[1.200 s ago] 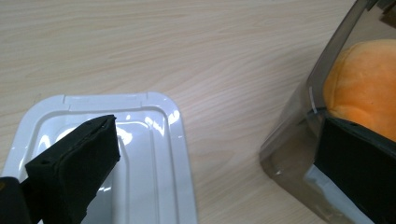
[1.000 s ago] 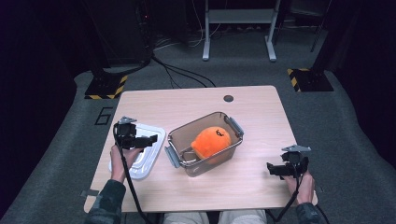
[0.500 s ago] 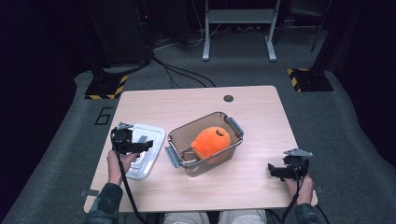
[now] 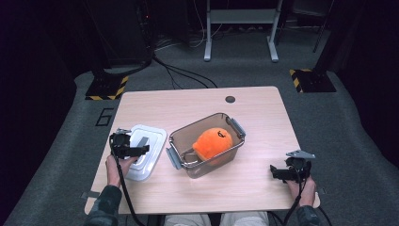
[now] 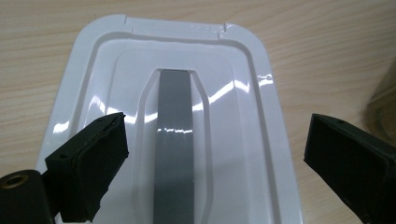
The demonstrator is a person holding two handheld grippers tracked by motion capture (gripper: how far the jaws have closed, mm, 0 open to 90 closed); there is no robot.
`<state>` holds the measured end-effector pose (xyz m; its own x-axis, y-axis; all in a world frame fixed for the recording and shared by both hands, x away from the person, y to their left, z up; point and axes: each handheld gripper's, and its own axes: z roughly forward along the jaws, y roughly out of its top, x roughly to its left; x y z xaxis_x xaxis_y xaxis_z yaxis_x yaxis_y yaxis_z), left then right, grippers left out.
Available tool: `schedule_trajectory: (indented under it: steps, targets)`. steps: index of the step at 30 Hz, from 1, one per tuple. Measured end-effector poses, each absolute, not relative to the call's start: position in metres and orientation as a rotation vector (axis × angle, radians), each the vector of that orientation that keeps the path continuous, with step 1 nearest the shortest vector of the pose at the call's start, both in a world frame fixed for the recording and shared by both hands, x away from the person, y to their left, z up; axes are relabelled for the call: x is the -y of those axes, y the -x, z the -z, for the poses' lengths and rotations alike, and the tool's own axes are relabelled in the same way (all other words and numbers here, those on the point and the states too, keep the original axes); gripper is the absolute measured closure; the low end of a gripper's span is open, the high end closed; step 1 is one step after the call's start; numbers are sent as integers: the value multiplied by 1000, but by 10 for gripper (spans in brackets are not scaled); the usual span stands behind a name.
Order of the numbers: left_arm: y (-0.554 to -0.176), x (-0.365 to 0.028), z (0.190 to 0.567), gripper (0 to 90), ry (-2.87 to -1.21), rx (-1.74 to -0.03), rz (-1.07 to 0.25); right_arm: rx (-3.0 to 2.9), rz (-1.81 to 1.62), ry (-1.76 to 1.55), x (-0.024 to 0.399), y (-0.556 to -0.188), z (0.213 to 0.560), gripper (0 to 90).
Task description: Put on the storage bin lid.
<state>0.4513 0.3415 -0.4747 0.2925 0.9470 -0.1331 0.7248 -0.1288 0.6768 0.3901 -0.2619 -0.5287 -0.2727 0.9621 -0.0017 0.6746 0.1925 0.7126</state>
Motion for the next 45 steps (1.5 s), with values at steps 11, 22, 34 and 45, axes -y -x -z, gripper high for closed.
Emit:
schedule_trajectory:
  steps: [11, 22, 34, 45]
  targets:
    - [-464, -346, 493, 128, -1928, -1565, -410, -2025, -846, -1522, 262, -390, 529, 0]
    - [-463, -348, 497, 401, -2002, -1557, -507, -2022, -851, -1529, 261, -390, 529, 0]
    - [-460, -349, 501, 659, -2021, -1522, -518, -2021, -856, -1528, 261, -390, 529, 4]
    - [-459, -351, 499, 662, -2014, -1529, -501, -2022, -857, -1520, 261, -390, 529, 5]
